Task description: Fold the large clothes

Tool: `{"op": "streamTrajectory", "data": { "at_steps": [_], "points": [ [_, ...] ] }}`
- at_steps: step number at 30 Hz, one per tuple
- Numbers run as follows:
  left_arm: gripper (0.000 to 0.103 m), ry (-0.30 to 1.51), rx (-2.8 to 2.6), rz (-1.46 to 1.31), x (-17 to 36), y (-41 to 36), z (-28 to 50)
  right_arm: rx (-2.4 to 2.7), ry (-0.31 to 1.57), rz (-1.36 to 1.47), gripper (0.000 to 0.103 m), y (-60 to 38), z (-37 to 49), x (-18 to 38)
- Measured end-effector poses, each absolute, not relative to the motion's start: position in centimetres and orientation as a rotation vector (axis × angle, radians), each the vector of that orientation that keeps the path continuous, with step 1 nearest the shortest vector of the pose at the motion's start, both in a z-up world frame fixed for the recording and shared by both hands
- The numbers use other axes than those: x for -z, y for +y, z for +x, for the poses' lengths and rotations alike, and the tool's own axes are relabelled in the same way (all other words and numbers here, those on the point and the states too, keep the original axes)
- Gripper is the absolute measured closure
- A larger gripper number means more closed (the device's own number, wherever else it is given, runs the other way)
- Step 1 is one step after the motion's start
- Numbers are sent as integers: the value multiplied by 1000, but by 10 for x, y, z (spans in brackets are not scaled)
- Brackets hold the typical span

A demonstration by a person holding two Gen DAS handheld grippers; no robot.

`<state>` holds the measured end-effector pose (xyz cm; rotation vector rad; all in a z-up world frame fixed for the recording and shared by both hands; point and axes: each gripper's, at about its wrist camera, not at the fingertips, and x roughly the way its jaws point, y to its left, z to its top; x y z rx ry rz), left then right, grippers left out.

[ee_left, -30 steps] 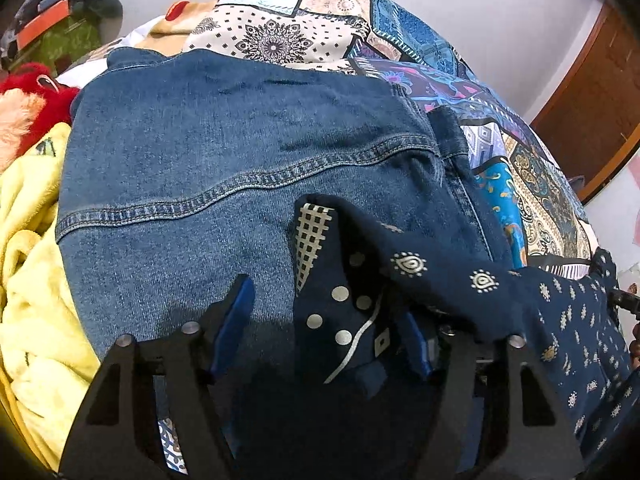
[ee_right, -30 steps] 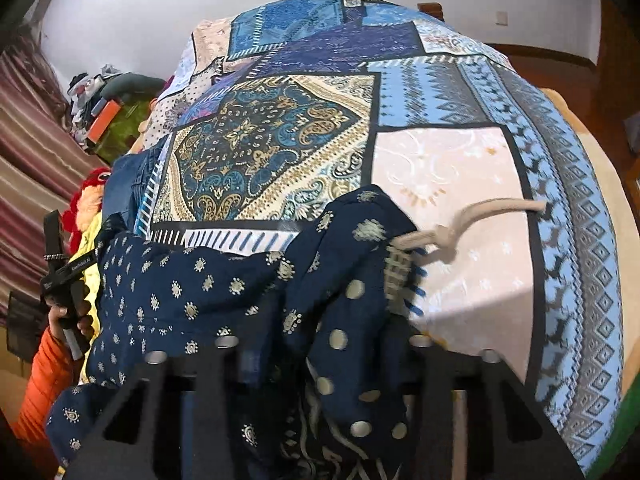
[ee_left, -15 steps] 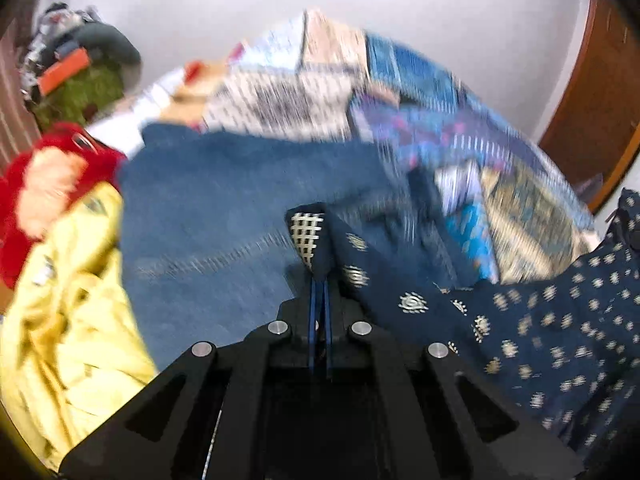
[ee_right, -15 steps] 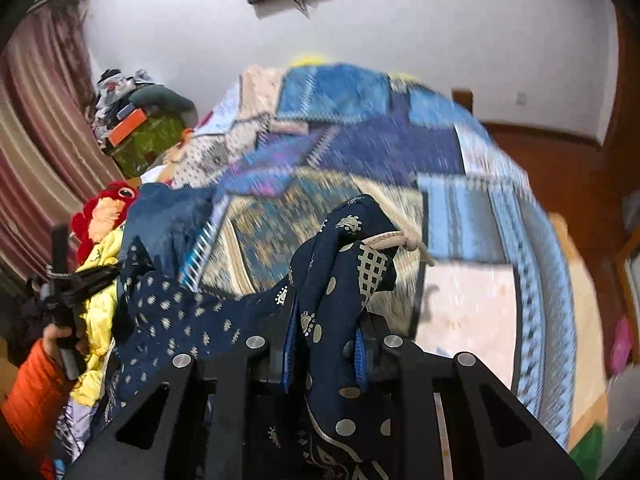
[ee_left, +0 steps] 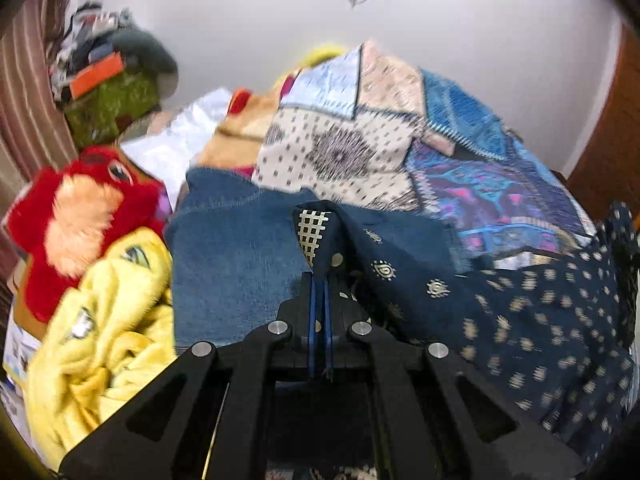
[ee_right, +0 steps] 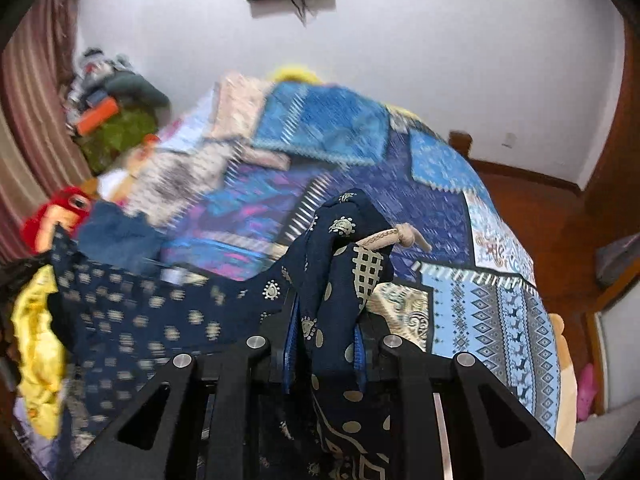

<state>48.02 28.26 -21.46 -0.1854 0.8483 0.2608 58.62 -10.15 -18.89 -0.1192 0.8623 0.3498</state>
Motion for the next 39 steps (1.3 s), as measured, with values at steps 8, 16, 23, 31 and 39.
{"op": "streamTrajectory", "data": {
  "at_steps": [8,16,23,31,39],
  "points": [
    [100,954,-279,-173,276,285,510,-208,875,-185,29,-116,608,232],
    [96,981,-275,-132,280,273,504,-209,865,-237,20,-128,589,216],
    [71,977,-239,-79,243,253,469,-274,861,-176,20,-142,538,172],
    [55,902,-170,13,180,209,397,-324,806,-181,20,-153,457,115],
    [45,896,-91,-5,161,190,325,-355,825,-181,19,-176,367,109]
  ]
}}
